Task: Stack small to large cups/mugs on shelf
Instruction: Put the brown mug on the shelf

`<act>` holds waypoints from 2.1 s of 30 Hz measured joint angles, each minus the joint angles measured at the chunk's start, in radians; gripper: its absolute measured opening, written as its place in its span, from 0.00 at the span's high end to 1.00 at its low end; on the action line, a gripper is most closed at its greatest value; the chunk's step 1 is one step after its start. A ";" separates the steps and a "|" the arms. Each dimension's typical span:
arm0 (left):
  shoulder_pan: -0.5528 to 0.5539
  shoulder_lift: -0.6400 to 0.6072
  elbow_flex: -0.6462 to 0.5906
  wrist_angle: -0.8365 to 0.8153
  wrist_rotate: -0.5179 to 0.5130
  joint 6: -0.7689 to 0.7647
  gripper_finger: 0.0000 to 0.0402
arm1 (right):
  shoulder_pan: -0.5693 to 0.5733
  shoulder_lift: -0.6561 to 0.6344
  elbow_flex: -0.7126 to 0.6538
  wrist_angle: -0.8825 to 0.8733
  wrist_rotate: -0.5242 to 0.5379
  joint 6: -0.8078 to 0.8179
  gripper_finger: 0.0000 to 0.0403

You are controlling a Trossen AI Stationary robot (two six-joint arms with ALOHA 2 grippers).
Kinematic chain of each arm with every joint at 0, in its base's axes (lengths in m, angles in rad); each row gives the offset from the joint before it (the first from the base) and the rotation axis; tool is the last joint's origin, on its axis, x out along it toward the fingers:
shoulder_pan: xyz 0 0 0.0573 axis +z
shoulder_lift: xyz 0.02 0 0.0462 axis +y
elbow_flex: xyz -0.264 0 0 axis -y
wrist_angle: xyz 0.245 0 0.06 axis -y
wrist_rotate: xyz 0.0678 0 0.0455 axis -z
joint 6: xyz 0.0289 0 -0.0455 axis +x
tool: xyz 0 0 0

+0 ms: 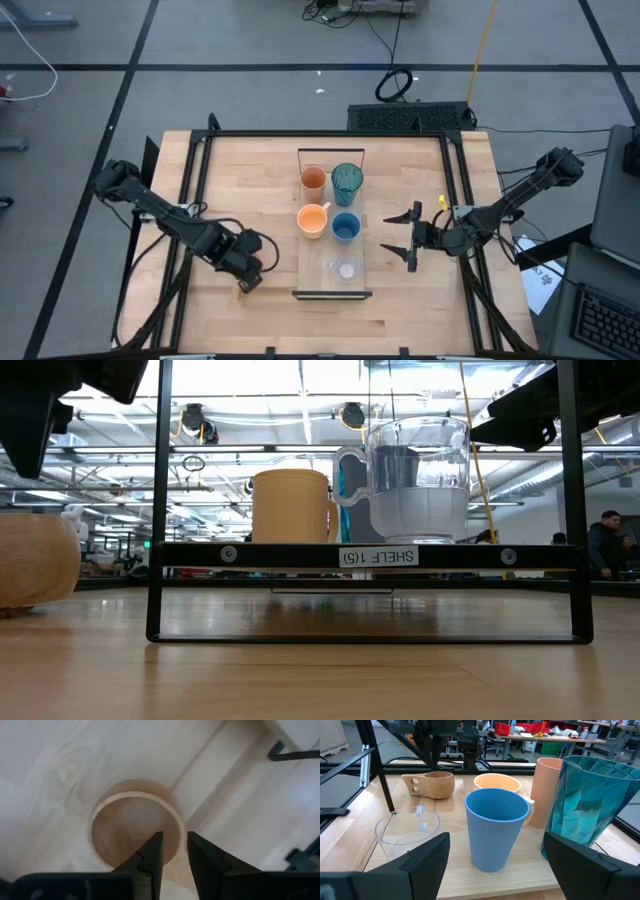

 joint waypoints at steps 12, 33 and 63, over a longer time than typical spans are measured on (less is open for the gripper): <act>-0.008 0.048 0.000 0.078 -0.027 -0.068 0.78 | 0.000 0.000 0.000 -0.002 -0.001 -0.015 0.23; -0.024 0.100 -0.056 0.109 0.009 -0.104 0.78 | 0.000 0.000 0.000 -0.005 -0.003 -0.015 0.23; -0.016 0.100 0.128 -0.055 -0.001 0.202 0.96 | 0.000 0.000 0.000 -0.001 -0.003 -0.015 0.23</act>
